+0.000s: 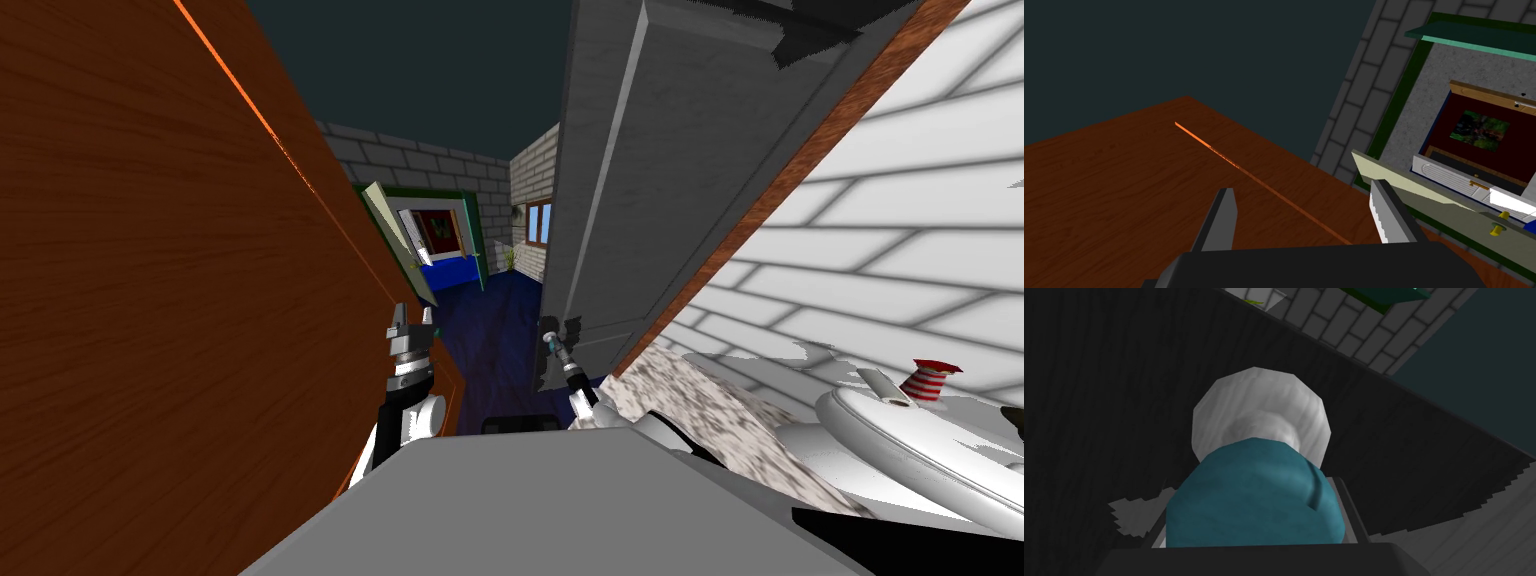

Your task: Push the door open

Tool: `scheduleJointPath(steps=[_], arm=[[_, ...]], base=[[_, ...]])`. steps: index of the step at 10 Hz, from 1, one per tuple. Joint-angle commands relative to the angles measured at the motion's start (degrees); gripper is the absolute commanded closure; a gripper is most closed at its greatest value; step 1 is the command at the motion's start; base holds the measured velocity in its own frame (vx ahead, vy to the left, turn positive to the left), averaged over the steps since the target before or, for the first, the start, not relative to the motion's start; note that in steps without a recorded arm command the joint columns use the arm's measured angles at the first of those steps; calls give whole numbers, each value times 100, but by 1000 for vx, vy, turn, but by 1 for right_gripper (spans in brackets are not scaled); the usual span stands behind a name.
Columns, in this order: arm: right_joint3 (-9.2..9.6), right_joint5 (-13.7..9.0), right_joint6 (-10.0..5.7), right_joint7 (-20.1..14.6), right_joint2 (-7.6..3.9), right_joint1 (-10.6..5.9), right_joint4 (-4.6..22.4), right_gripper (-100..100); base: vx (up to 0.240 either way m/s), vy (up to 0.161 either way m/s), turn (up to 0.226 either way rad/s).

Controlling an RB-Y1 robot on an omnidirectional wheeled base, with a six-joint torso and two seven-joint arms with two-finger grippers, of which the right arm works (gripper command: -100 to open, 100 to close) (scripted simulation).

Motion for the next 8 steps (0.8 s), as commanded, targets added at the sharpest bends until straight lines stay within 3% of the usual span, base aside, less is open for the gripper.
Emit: scheduleJointPath(steps=[1, 8], arm=[[-20, -26, 108, -34, -62, 112, -241, 100], [189, -459, 104, -1197, 75, 40, -196, 100]], base=[[25, -3, 5], [57, 8, -48]])
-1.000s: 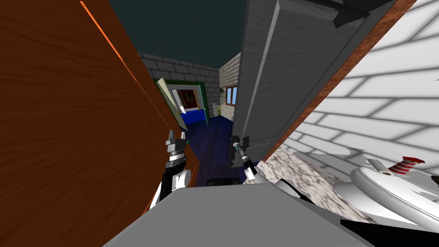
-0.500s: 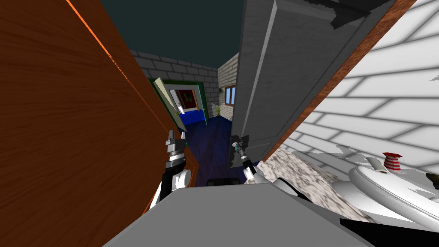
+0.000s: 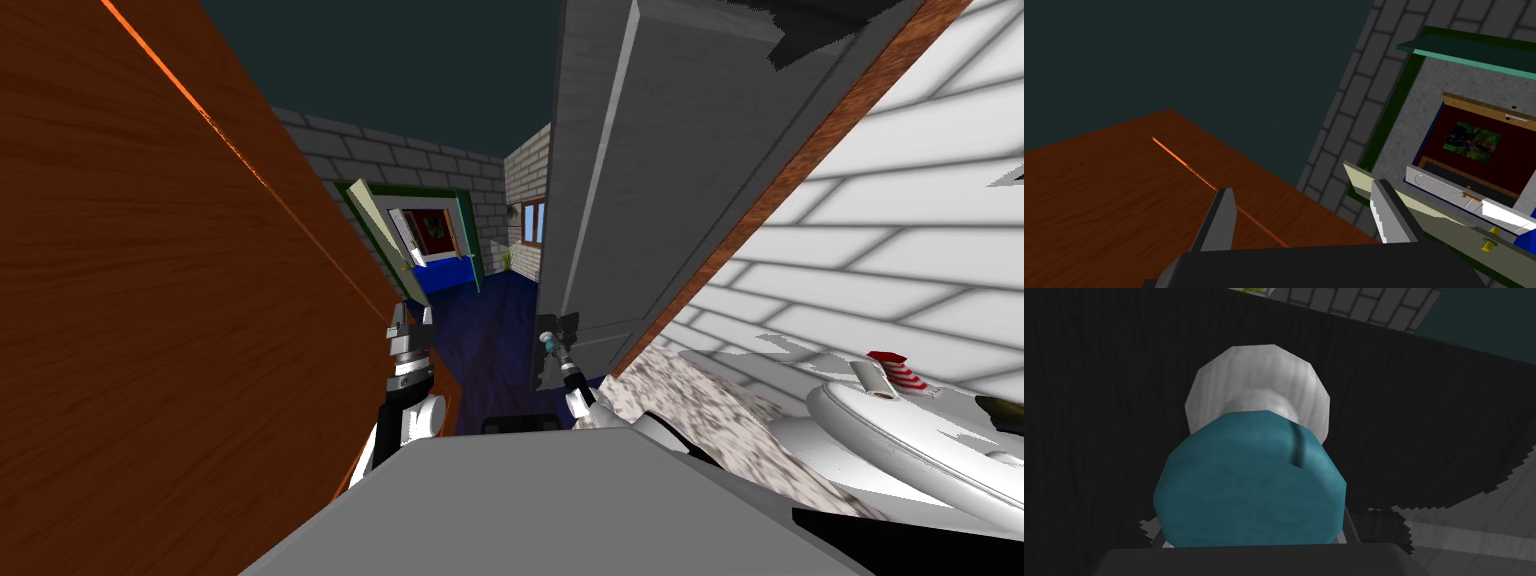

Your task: Push the door open

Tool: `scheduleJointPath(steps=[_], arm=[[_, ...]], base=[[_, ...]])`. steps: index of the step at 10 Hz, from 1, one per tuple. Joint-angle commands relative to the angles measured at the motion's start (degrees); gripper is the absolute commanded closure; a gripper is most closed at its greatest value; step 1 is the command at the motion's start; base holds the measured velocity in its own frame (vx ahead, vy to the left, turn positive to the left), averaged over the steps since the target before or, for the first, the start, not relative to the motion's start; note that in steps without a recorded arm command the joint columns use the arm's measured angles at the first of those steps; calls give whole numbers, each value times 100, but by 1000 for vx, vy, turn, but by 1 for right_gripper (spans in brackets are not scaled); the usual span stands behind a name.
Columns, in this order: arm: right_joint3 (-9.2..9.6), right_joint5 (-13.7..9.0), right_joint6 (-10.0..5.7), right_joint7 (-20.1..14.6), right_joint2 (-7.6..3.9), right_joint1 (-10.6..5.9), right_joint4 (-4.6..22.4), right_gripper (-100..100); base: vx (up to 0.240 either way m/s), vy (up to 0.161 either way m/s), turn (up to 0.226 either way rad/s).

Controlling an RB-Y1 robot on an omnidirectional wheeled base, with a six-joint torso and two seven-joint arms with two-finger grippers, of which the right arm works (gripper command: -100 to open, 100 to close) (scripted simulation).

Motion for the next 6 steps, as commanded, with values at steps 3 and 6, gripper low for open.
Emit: scheduleJointPath(steps=[3, 6], arm=[[93, -230, 32, -603, 40, -15, -38, 100], [179, -408, 31, -1012, 99, -44, -19, 100]], base=[[58, 10, -49], [54, 8, -51]])
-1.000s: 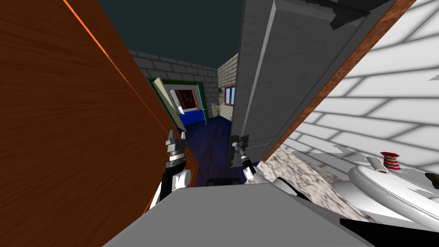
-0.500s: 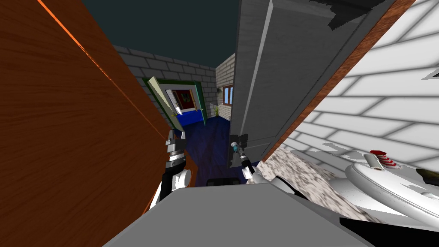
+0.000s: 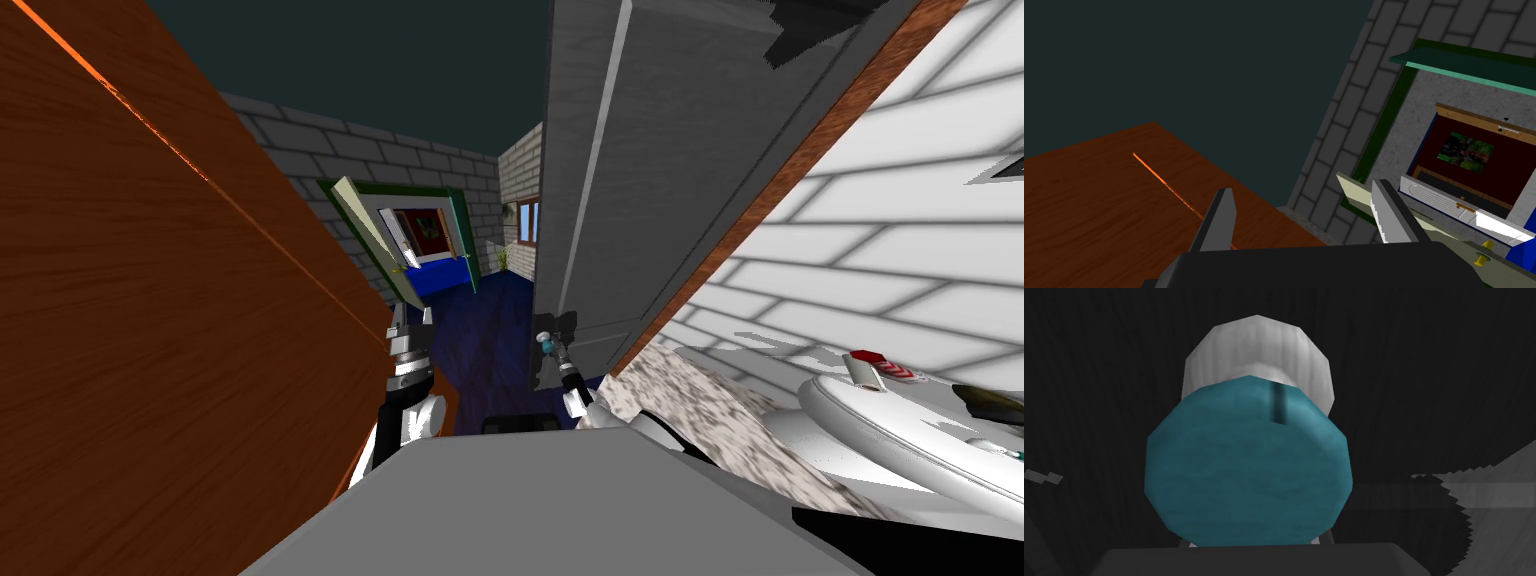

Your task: Push the door open

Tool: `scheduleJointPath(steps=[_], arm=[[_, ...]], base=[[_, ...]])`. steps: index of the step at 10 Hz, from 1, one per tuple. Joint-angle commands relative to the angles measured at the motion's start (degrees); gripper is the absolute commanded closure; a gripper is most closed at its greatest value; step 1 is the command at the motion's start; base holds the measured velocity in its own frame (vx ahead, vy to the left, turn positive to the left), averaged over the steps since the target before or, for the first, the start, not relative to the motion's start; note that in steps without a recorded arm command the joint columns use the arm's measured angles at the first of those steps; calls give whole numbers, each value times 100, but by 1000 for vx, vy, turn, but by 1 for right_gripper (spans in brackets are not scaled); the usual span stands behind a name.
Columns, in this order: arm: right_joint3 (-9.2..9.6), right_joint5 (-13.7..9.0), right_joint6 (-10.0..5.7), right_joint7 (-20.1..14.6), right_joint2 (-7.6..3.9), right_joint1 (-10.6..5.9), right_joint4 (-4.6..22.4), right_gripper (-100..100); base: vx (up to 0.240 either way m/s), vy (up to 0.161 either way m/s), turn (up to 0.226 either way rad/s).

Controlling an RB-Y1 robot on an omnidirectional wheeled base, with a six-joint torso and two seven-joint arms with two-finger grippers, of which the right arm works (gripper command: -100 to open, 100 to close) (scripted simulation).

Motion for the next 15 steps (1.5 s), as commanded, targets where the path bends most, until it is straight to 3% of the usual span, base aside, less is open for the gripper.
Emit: scheduleJointPath(steps=[1, 2, 3, 15], arm=[[19, -58, 19, -198, 10, 2, -83, 100], [61, -146, 18, -415, 41, -12, -74, 100], [41, -147, 25, -461, 28, 18, -50, -100], [72, -612, 148, -2208, 189, 246, -477, -100]], base=[[57, 5, -29], [60, 3, -49], [10, -15, 26], [-50, -29, 54]])
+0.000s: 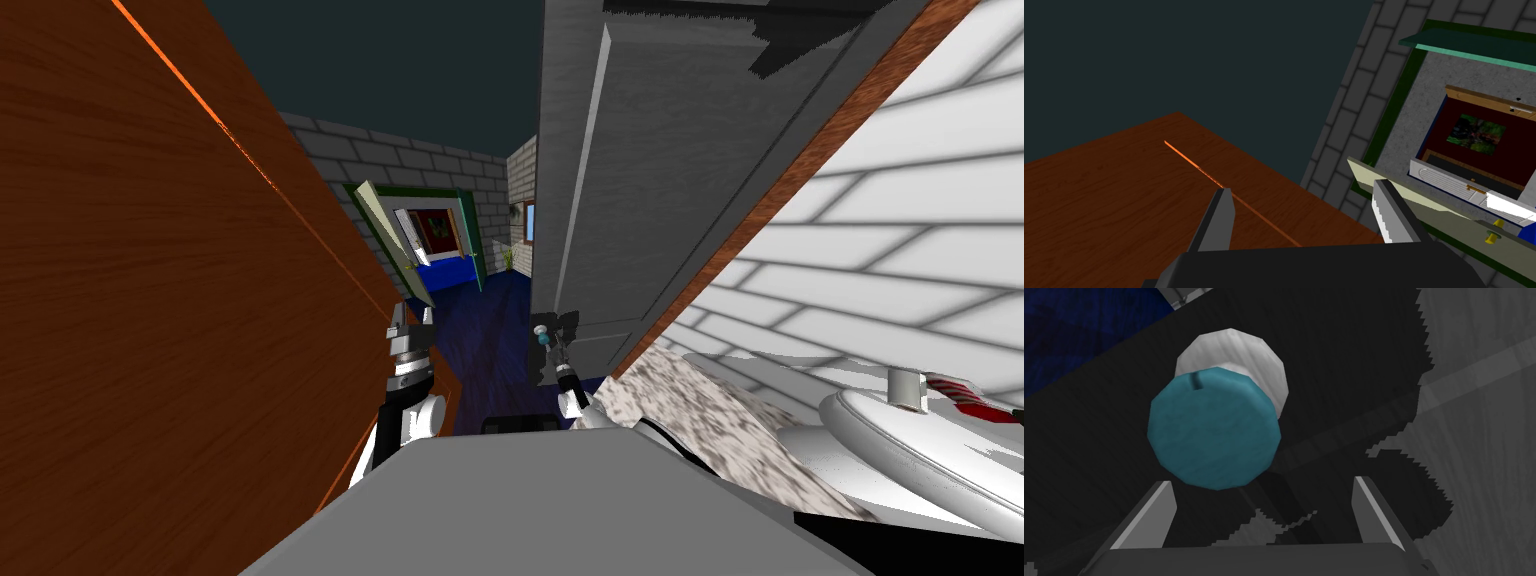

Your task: Push the door open

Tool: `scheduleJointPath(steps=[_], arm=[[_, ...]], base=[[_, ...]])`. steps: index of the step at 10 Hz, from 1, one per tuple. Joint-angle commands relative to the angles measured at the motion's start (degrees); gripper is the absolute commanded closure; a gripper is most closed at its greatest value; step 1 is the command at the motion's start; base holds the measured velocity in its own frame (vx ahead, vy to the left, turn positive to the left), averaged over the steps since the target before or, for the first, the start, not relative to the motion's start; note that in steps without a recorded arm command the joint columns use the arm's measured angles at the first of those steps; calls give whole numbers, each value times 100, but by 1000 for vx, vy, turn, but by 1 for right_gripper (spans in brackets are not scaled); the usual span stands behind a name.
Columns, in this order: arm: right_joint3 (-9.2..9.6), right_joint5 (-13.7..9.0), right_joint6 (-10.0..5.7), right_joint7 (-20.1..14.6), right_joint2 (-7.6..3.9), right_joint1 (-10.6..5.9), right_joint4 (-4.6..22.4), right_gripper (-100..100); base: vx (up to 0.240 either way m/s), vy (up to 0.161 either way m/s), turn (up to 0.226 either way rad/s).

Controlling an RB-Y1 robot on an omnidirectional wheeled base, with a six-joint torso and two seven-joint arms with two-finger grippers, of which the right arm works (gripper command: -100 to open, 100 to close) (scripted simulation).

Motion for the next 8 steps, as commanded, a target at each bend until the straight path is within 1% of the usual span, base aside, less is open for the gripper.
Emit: scheduleJointPath(steps=[1, 2, 3, 4, 5, 6, 7, 8], arm=[[7, -95, 19, -286, 37, 38, -71, -100], [7, -95, 19, -375, 37, 38, -71, -100], [12, -162, 36, -580, 64, 71, -132, -100], [12, -162, 36, -609, 64, 71, -132, -100], [16, -229, 54, -840, 91, 104, -193, -100], [21, -297, 72, -987, 120, 137, -256, -100], [21, -297, 72, -1079, 120, 137, -256, -100], [25, -366, 91, -1284, 149, 171, -320, -100]], base=[[-69, -39, 78], [-50, -29, 30], [-47, -27, 76], [-35, -21, 26], [-44, -18, 50], [-67, -34, 105], [-53, -33, 29], [-46, -32, 49]])
